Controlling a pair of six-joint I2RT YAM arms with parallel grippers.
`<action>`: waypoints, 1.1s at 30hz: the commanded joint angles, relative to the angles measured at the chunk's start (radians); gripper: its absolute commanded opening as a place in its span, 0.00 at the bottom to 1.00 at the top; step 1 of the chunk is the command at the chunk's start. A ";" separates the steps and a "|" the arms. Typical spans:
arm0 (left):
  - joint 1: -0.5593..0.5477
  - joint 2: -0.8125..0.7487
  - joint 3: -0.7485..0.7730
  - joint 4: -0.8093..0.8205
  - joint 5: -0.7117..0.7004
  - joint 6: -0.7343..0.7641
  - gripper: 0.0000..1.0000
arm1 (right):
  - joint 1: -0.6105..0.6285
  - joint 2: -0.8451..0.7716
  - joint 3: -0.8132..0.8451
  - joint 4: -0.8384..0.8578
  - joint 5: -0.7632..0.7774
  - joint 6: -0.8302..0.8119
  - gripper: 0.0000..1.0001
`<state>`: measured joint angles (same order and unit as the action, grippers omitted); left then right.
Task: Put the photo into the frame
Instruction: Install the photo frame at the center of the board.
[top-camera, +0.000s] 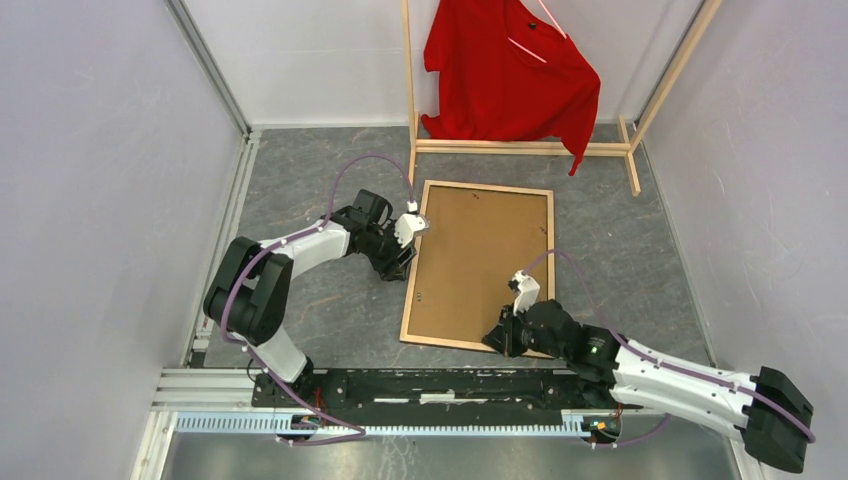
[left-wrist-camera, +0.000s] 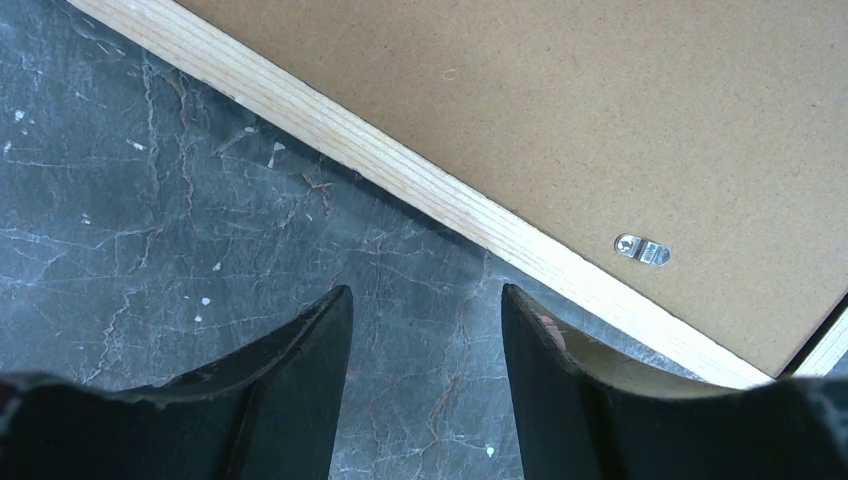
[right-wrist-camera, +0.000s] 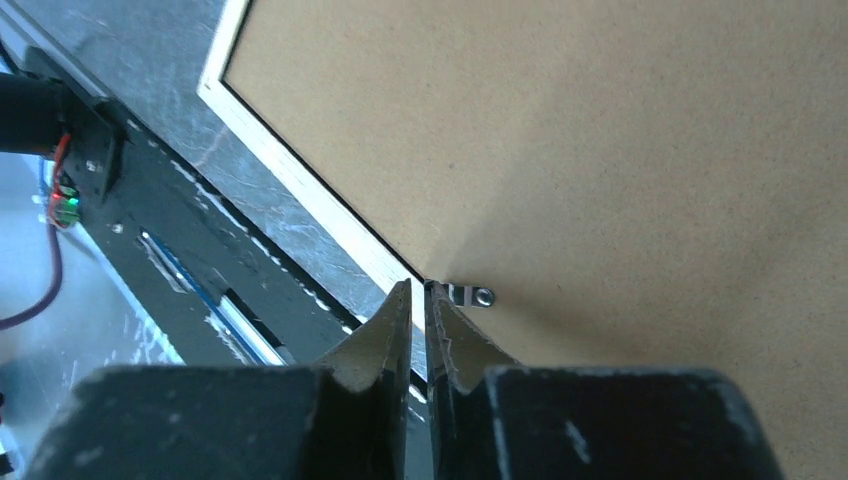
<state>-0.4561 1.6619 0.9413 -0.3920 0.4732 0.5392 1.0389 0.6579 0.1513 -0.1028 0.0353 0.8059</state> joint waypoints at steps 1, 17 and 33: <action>-0.004 -0.027 -0.006 0.007 0.013 0.034 0.63 | 0.004 -0.059 0.070 0.010 0.017 -0.024 0.18; -0.004 -0.027 -0.001 0.002 0.018 0.033 0.62 | 0.004 -0.177 -0.011 -0.156 0.015 0.037 0.16; -0.006 -0.030 0.001 -0.006 0.019 0.039 0.61 | 0.004 -0.084 -0.034 -0.071 0.032 0.011 0.13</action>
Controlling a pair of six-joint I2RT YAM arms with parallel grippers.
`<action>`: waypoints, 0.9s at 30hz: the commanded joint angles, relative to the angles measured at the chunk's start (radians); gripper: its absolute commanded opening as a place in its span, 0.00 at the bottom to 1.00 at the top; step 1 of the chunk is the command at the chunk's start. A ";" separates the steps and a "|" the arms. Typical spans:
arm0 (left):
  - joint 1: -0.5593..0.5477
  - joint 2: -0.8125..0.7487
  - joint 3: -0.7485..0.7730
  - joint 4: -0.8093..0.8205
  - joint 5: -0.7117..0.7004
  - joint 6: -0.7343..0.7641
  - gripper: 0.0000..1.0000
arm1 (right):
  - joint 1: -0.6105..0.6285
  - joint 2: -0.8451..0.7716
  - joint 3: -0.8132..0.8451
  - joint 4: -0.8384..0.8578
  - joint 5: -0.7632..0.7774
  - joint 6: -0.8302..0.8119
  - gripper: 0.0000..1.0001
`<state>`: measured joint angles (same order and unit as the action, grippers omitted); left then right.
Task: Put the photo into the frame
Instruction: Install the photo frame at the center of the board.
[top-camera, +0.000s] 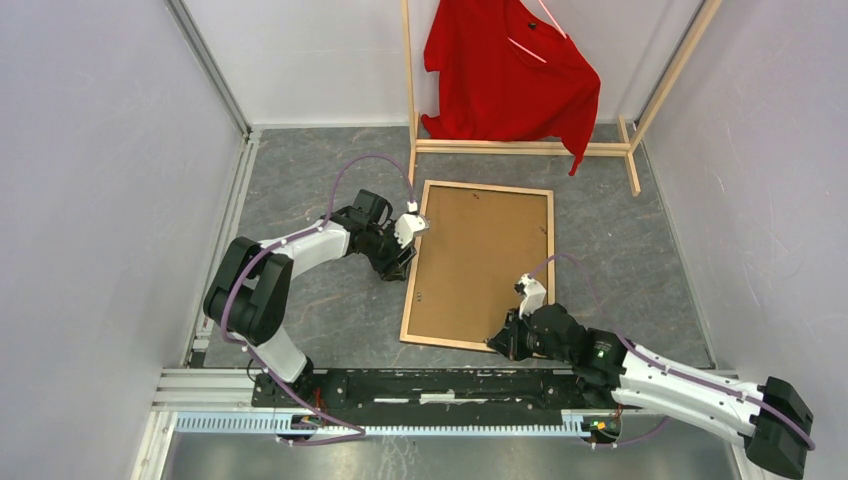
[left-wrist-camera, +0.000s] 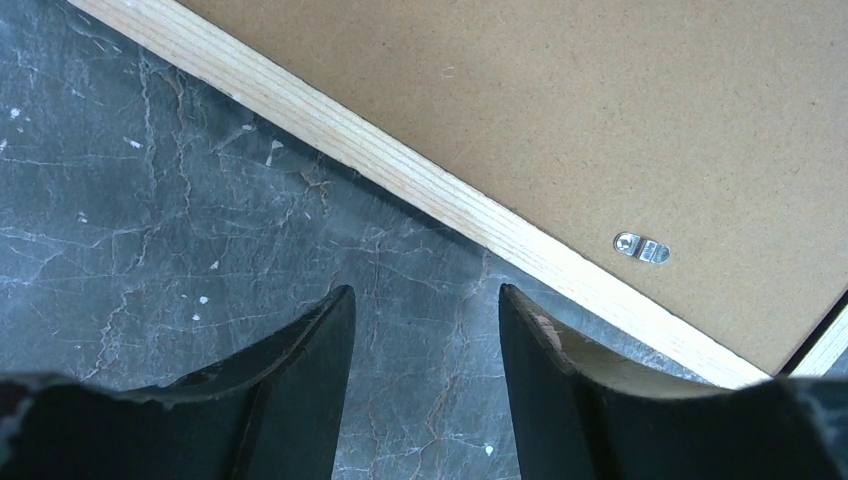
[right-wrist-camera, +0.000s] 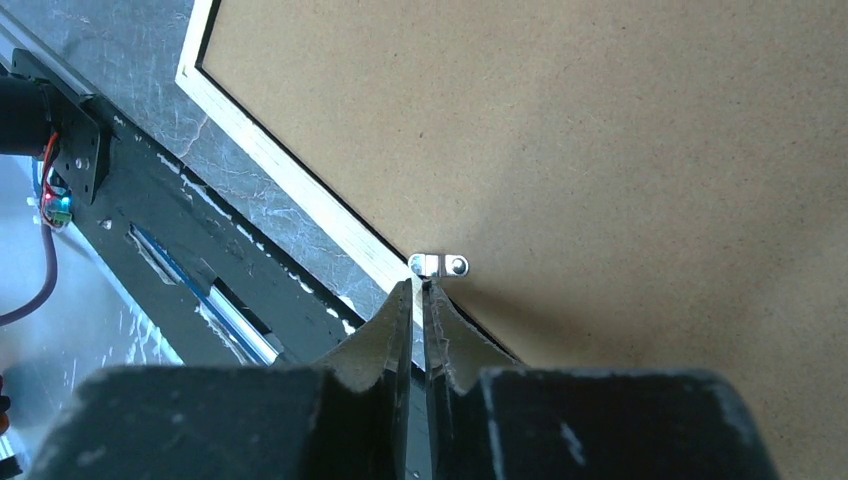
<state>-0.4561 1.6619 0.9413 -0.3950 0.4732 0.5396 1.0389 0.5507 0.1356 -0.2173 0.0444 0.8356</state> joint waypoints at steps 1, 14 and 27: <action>-0.006 -0.030 -0.001 -0.005 0.018 0.040 0.61 | 0.004 0.030 -0.019 0.048 0.026 -0.018 0.13; -0.006 -0.035 -0.006 -0.012 0.012 0.051 0.61 | 0.004 0.072 -0.014 0.118 0.033 -0.027 0.12; -0.006 -0.036 0.010 -0.027 0.026 0.053 0.60 | 0.005 0.135 0.103 0.209 0.022 -0.081 0.27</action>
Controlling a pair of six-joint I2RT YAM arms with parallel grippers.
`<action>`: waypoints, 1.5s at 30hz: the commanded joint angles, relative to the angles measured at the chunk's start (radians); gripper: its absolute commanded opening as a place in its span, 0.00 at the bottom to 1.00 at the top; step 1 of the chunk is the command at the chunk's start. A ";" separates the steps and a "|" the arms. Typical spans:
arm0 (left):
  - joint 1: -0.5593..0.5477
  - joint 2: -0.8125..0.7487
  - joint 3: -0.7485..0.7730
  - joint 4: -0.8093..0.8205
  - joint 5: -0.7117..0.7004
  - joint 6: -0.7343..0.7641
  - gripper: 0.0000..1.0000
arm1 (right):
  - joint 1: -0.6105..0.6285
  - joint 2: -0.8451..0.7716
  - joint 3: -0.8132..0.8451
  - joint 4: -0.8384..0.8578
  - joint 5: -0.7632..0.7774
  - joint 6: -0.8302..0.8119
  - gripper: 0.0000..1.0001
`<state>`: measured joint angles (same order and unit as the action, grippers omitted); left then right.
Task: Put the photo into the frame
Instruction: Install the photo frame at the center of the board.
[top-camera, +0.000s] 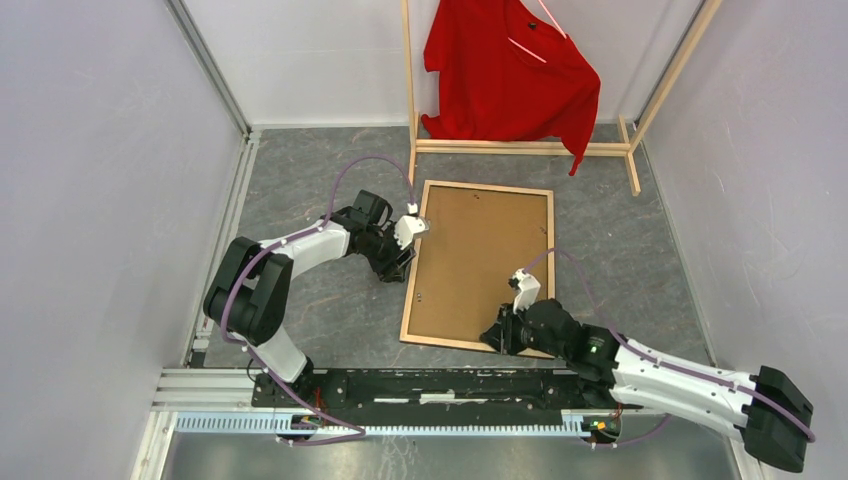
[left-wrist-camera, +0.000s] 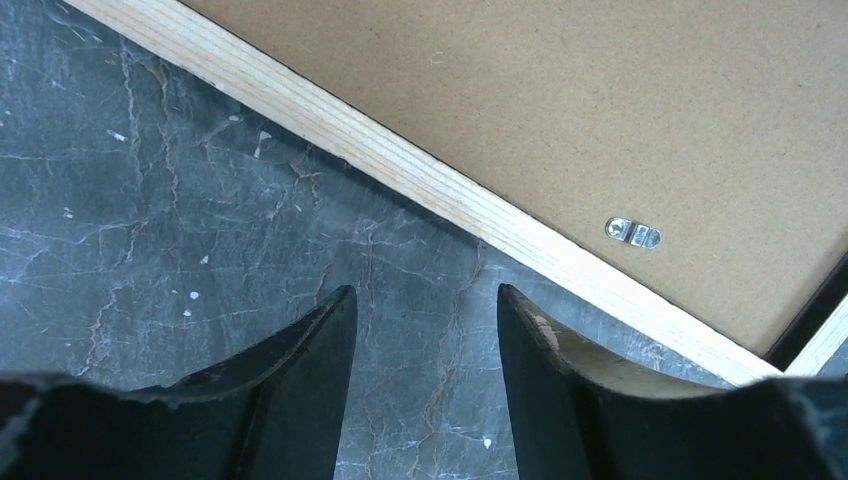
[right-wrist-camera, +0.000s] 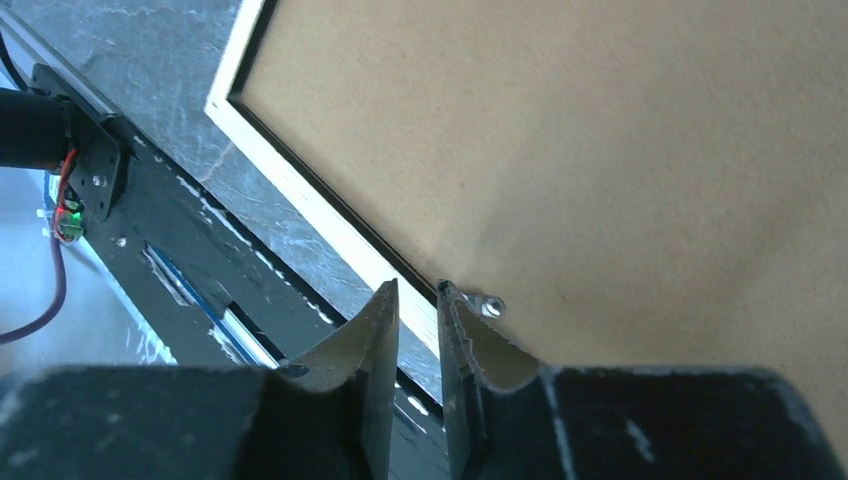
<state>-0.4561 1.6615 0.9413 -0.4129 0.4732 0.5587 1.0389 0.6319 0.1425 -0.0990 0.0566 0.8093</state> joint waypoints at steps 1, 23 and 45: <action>-0.006 -0.039 0.012 -0.013 0.029 0.034 0.60 | 0.004 0.086 0.113 0.106 0.007 -0.067 0.31; 0.002 0.061 0.131 -0.060 0.216 -0.077 0.50 | -0.135 0.670 0.305 0.749 -0.381 -0.315 0.53; 0.034 0.151 0.145 -0.038 0.266 -0.175 0.23 | -0.164 0.904 0.376 0.795 -0.473 -0.334 0.49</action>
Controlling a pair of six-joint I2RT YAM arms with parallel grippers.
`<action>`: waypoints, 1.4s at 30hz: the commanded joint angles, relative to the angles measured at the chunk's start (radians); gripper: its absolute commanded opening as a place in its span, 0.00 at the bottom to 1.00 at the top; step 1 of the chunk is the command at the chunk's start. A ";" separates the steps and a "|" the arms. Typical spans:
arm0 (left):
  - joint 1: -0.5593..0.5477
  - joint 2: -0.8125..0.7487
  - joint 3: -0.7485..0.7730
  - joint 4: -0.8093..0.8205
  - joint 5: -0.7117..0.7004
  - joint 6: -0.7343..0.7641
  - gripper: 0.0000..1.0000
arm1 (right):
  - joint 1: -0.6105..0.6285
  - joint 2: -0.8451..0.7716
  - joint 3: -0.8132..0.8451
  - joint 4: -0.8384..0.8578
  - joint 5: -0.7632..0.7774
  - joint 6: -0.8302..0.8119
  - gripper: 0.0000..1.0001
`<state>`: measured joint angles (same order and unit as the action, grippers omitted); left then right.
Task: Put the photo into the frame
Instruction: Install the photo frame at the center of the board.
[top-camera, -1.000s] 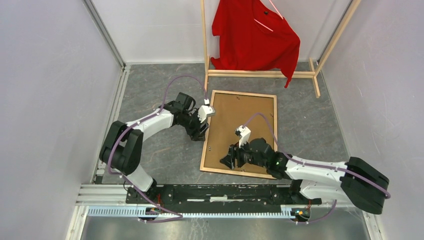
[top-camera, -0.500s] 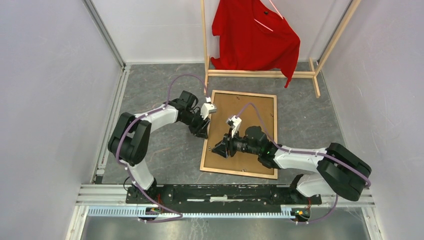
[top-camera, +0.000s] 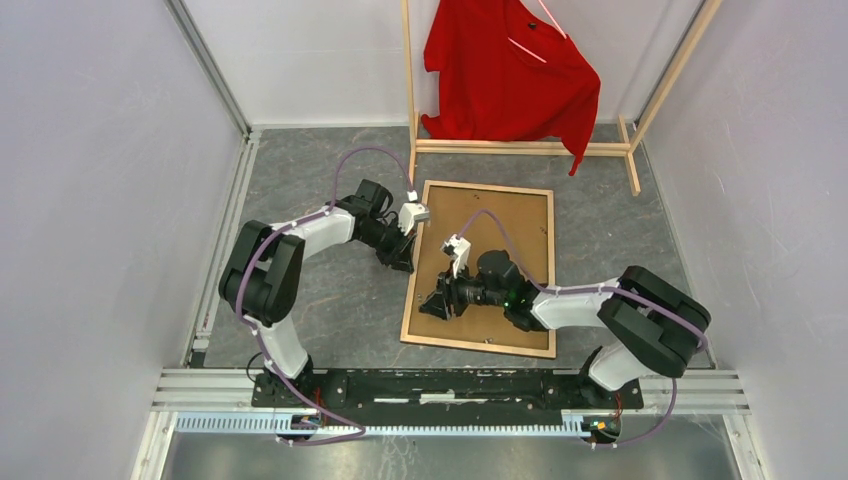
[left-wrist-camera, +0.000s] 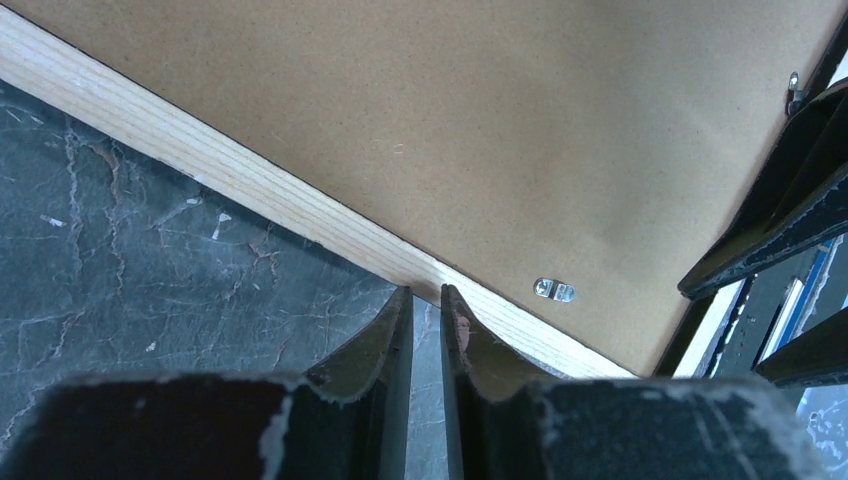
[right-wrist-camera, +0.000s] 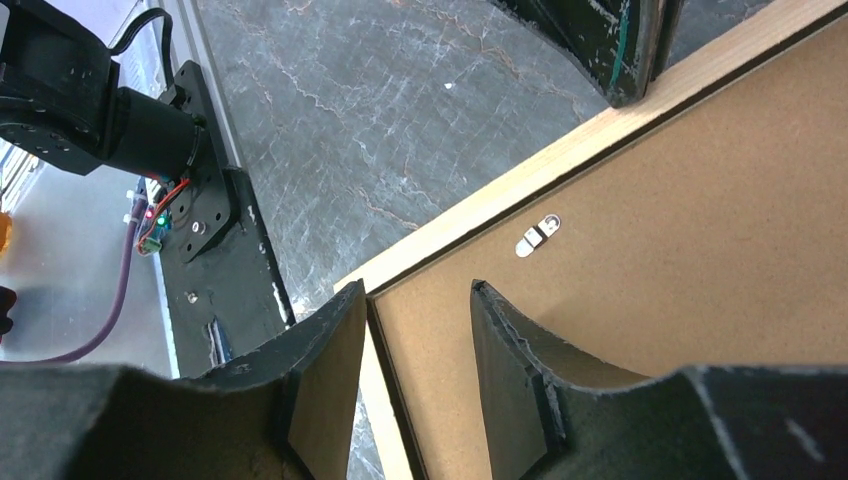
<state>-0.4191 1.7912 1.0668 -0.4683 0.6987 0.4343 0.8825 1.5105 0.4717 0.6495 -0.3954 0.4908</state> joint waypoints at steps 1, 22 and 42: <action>-0.003 0.022 0.019 0.019 0.038 -0.051 0.22 | -0.009 0.034 0.051 0.049 -0.023 -0.012 0.49; -0.002 0.015 0.018 0.019 0.018 -0.048 0.20 | -0.039 0.185 0.102 0.091 -0.080 0.036 0.48; -0.003 0.004 0.009 0.019 0.007 -0.037 0.19 | -0.053 0.221 0.119 0.086 -0.052 0.027 0.48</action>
<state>-0.4152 1.7973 1.0687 -0.4629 0.6983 0.4122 0.8387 1.7164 0.5568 0.7013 -0.4591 0.5285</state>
